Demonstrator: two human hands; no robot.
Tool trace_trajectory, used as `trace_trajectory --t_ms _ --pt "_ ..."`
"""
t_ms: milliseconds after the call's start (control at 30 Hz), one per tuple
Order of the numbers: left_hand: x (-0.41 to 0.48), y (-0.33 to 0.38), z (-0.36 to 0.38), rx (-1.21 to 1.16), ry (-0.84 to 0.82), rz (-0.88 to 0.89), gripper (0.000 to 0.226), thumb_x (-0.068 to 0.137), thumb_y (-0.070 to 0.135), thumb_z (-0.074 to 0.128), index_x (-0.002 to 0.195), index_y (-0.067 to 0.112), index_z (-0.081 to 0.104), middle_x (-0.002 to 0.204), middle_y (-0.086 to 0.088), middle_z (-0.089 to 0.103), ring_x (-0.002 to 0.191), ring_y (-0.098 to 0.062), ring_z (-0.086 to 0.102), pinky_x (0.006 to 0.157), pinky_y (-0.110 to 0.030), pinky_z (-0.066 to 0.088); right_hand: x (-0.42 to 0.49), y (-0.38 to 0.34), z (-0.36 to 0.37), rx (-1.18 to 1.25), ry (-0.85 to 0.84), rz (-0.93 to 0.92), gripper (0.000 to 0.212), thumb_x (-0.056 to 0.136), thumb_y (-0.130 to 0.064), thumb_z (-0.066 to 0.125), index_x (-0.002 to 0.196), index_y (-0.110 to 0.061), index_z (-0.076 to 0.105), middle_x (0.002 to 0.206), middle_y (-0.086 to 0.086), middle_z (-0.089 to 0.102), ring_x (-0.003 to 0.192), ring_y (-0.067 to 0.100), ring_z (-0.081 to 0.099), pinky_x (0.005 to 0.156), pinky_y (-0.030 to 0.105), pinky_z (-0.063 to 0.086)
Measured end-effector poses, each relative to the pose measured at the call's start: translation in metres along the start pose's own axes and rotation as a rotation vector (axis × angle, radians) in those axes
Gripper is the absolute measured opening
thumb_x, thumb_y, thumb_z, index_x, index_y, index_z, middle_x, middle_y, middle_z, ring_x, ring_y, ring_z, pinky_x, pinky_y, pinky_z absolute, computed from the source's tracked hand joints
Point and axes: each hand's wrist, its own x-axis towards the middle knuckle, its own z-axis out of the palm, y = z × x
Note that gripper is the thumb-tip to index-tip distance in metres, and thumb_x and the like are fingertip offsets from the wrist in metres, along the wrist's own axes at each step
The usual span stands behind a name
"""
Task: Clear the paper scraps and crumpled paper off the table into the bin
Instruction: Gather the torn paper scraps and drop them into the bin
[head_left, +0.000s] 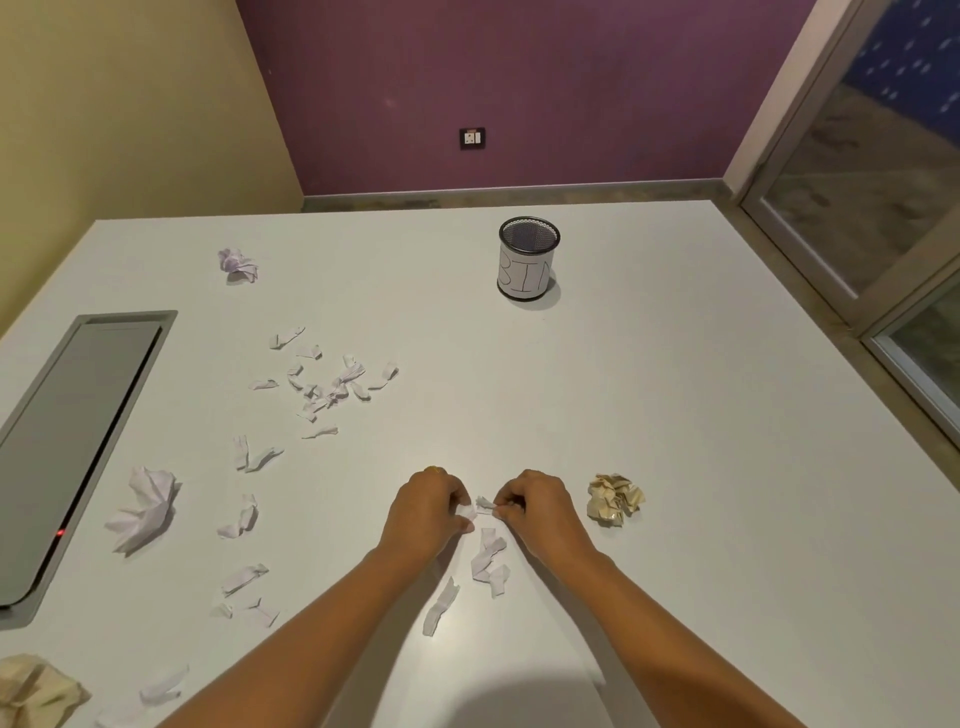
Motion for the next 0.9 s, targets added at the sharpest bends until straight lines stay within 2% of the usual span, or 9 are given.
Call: trace_trajectory --t_ms 200,267,400,467,533,600,667,767,900 --pt "0.005 0.002 0.003 -0.137 0.017 -0.103 0.008 0.073 0.012 0.076 0.077 0.006 0.073 0.081 -0.007 0.074 0.061 -0.009 0.053 0.049 -0.01 0.032 0.009 -0.002 -0.003 0.037 -0.038 0.034 0.012 0.083 -0.006 0.062 0.089 -0.003 0.072 0.076 0.002 0.06 0.067 0.013 0.051 0.066 0.018 0.04" --pt "0.009 0.002 0.002 -0.211 0.031 -0.148 0.008 0.071 0.01 0.077 0.074 0.004 0.073 0.078 -0.008 0.074 0.058 -0.006 0.054 0.048 -0.006 0.032 0.015 -0.003 -0.006 0.055 -0.045 0.04 0.013 0.082 -0.005 0.062 0.089 -0.002 0.072 0.074 0.002 0.06 0.067 0.013 0.051 0.066 0.019 0.041" --pt "0.029 0.006 -0.013 -0.331 0.055 -0.226 0.01 0.068 0.01 0.08 0.069 0.002 0.073 0.065 -0.004 0.067 0.055 -0.006 0.055 0.049 -0.012 0.036 0.038 -0.008 -0.022 0.084 -0.028 0.058 0.011 0.081 -0.005 0.064 0.085 0.001 0.072 0.075 0.009 0.066 0.07 0.014 0.055 0.066 0.022 0.044" --pt "0.047 0.012 -0.026 -0.368 0.072 -0.259 0.013 0.068 0.012 0.079 0.058 0.01 0.07 0.056 0.001 0.063 0.047 0.0 0.052 0.048 -0.015 0.036 0.054 -0.012 -0.033 0.085 -0.011 0.056 0.011 0.081 -0.004 0.064 0.084 0.002 0.072 0.084 0.014 0.071 0.07 0.014 0.057 0.068 0.027 0.05" --pt "0.07 0.02 -0.041 -0.444 0.078 -0.289 0.022 0.068 0.012 0.078 0.05 0.016 0.065 0.046 0.002 0.062 0.039 -0.003 0.054 0.053 -0.018 0.045 0.074 -0.017 -0.048 0.076 0.015 0.046 0.011 0.082 -0.003 0.062 0.084 0.003 0.072 0.089 0.015 0.073 0.071 0.013 0.058 0.071 0.027 0.052" --pt "0.095 0.032 -0.059 -0.584 0.081 -0.29 0.016 0.068 0.006 0.078 0.057 0.009 0.067 0.055 -0.009 0.066 0.047 -0.016 0.059 0.069 -0.03 0.056 0.098 -0.022 -0.065 0.048 0.048 0.026 0.012 0.082 0.0 0.06 0.085 0.003 0.072 0.092 0.013 0.072 0.073 0.013 0.058 0.07 0.024 0.049" --pt "0.122 0.046 -0.078 -0.711 0.118 -0.284 0.015 0.068 -0.001 0.077 0.06 0.005 0.066 0.07 -0.017 0.067 0.049 -0.022 0.057 0.076 -0.04 0.059 0.122 -0.03 -0.086 0.009 0.081 -0.004 0.014 0.082 0.002 0.058 0.085 0.003 0.072 0.092 0.013 0.073 0.072 0.013 0.056 0.067 0.022 0.046" --pt "0.163 0.068 -0.104 -0.766 0.198 -0.276 0.022 0.067 -0.003 0.077 0.055 0.008 0.062 0.071 -0.014 0.067 0.049 -0.021 0.058 0.08 -0.042 0.058 0.161 -0.041 -0.118 -0.033 0.159 -0.047 0.013 0.081 0.0 0.059 0.082 0.002 0.072 0.091 0.016 0.072 0.072 0.014 0.055 0.066 0.021 0.041" --pt "0.215 0.094 -0.125 -0.794 0.261 -0.277 0.026 0.063 -0.007 0.078 0.052 0.006 0.059 0.09 -0.024 0.071 0.081 -0.034 0.069 0.086 -0.045 0.056 0.208 -0.054 -0.155 -0.071 0.301 -0.064 0.014 0.081 -0.003 0.059 0.085 -0.001 0.073 0.092 0.017 0.072 0.076 0.018 0.056 0.07 0.022 0.042"
